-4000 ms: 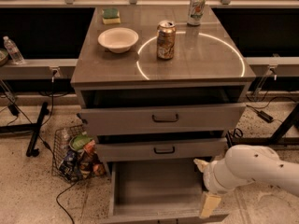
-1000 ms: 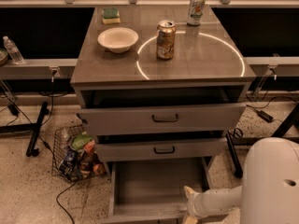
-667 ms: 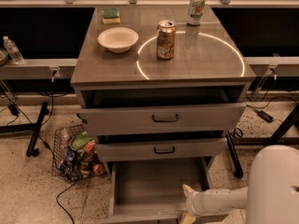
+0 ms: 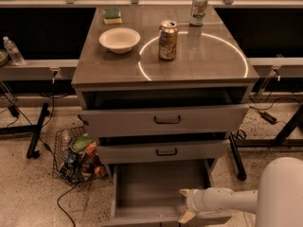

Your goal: Close bottom drawer

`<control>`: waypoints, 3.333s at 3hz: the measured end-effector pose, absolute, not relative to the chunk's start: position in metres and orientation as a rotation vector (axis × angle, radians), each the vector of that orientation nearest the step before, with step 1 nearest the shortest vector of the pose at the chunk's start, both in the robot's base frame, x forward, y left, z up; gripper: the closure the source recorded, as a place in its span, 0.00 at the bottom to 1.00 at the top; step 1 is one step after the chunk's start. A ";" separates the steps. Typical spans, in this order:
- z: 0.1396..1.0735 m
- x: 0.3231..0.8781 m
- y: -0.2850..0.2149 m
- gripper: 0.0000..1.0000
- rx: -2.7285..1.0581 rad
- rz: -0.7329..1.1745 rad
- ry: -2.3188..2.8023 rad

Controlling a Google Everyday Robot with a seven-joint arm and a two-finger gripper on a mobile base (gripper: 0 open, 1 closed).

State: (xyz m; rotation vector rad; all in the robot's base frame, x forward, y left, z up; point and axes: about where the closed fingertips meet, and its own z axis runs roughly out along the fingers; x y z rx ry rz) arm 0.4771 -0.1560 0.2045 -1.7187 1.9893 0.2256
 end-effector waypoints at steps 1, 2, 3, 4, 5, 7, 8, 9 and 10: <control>0.206 0.489 -0.161 0.61 -1.754 0.190 1.957; 0.207 0.489 -0.161 0.83 -1.754 0.190 1.956; 0.216 0.497 -0.165 1.00 -1.762 0.152 1.925; 0.235 0.507 -0.166 1.00 -1.760 0.110 1.890; 0.246 0.507 -0.166 1.00 -1.774 0.092 1.877; 0.224 0.466 -0.175 1.00 -1.842 0.137 1.964; 0.224 0.466 -0.175 1.00 -1.843 0.137 1.964; 0.225 0.478 -0.184 1.00 -1.827 0.087 1.935; 0.217 0.495 -0.202 1.00 -1.811 0.016 1.945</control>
Offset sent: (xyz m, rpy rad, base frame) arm 0.0313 -0.0206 0.0172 -0.0633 -0.1009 0.0589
